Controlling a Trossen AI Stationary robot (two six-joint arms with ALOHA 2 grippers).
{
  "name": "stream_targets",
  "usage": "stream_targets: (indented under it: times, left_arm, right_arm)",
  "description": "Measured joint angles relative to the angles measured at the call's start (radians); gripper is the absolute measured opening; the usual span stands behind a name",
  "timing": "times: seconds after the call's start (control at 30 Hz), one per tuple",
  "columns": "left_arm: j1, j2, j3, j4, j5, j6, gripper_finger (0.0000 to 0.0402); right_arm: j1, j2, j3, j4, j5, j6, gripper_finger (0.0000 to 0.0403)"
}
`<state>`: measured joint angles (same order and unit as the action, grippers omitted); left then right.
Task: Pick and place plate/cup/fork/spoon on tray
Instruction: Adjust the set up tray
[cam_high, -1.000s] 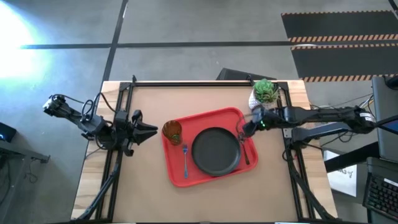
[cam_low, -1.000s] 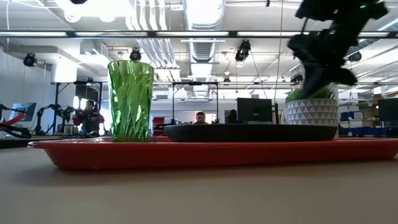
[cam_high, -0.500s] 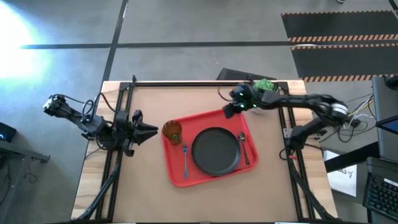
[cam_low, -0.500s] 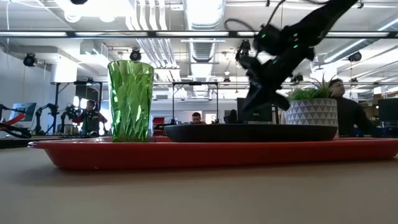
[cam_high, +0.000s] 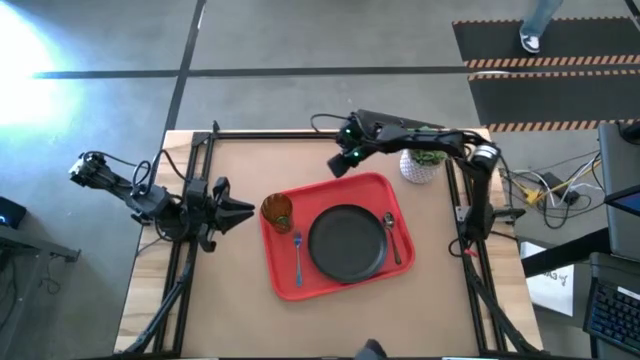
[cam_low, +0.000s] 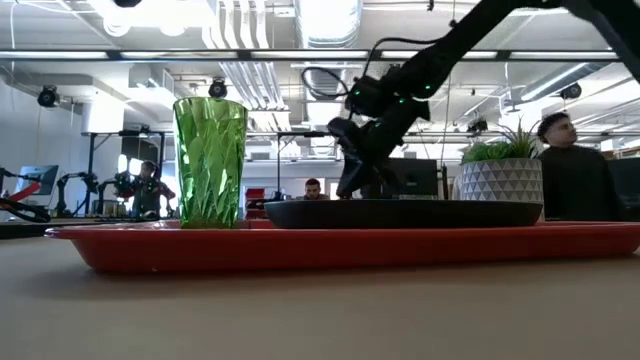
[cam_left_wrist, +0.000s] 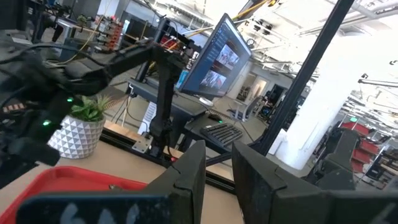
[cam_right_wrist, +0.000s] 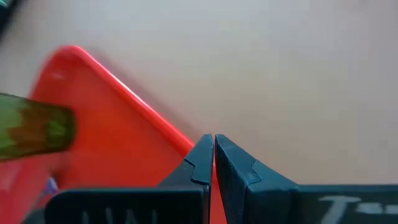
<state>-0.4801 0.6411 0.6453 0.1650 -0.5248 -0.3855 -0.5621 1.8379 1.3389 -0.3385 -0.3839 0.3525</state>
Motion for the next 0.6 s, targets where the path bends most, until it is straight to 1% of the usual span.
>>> stream_targets:
  times: [0.1, 0.23, 0.47, 0.6]
  left_arm:
    - [0.000, 0.000, 0.000, 0.000, 0.001, 0.000, 0.0060]
    - [0.000, 0.000, 0.000, 0.000, 0.002, 0.000, 0.0060]
    - [0.000, 0.000, -0.007, 0.001, 0.002, 0.000, 0.0060]
    - [0.000, 0.000, -0.012, 0.001, 0.002, -0.001, 0.0060]
  right_arm:
    - [0.000, 0.057, 0.071, -0.114, 0.021, -0.047, 0.0008]
    - [0.000, 0.115, 0.114, -0.234, 0.053, -0.096, 0.0008]
    - [-0.001, 0.159, 0.114, -0.289, 0.072, -0.129, 0.0008]
    - [0.000, 0.159, 0.114, -0.300, 0.073, -0.129, 0.0008]
